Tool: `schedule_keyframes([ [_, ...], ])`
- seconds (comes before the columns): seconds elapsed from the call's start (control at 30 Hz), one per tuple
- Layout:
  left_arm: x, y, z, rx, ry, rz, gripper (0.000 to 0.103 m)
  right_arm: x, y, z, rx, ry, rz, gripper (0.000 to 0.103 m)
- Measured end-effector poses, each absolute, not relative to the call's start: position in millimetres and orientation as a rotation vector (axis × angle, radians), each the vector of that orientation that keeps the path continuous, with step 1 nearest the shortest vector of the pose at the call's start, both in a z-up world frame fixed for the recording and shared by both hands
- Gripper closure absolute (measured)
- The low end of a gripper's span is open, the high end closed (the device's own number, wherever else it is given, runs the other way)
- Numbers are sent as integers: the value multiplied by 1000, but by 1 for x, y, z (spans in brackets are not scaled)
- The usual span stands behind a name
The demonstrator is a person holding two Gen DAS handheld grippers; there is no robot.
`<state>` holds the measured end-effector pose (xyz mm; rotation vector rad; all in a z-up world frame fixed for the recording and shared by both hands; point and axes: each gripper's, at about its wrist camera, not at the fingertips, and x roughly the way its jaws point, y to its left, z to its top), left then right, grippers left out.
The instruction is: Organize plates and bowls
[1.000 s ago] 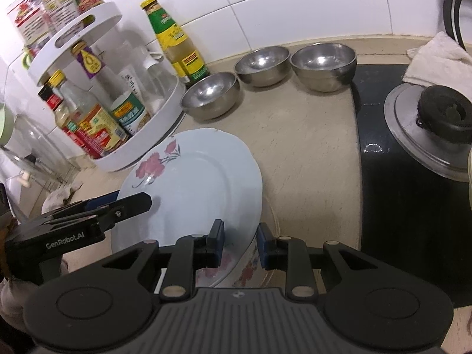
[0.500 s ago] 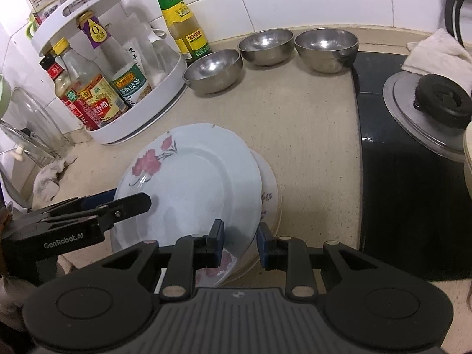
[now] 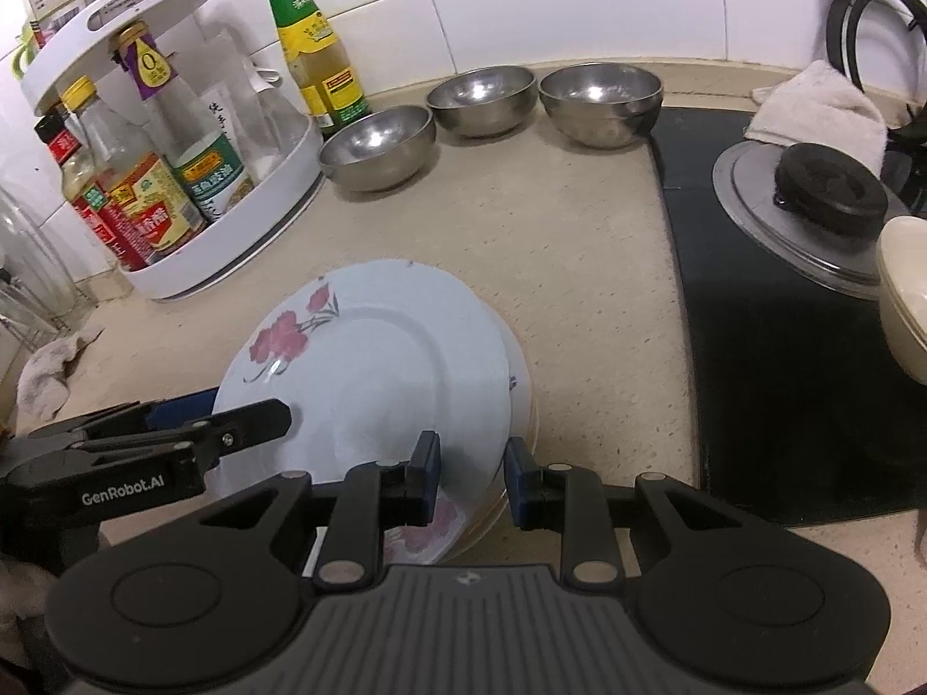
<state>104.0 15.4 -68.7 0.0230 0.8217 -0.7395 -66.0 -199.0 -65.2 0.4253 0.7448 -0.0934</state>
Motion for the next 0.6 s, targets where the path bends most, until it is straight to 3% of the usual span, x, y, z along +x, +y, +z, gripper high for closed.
schedule_keyframes([
  [0.3, 111, 16, -66, 4, 783, -745, 32, -56, -202, -67, 394, 711, -117, 78],
  [0.6, 110, 25, -52, -8, 740, -721, 21, -60, -215, -63, 437, 678, -159, 76],
])
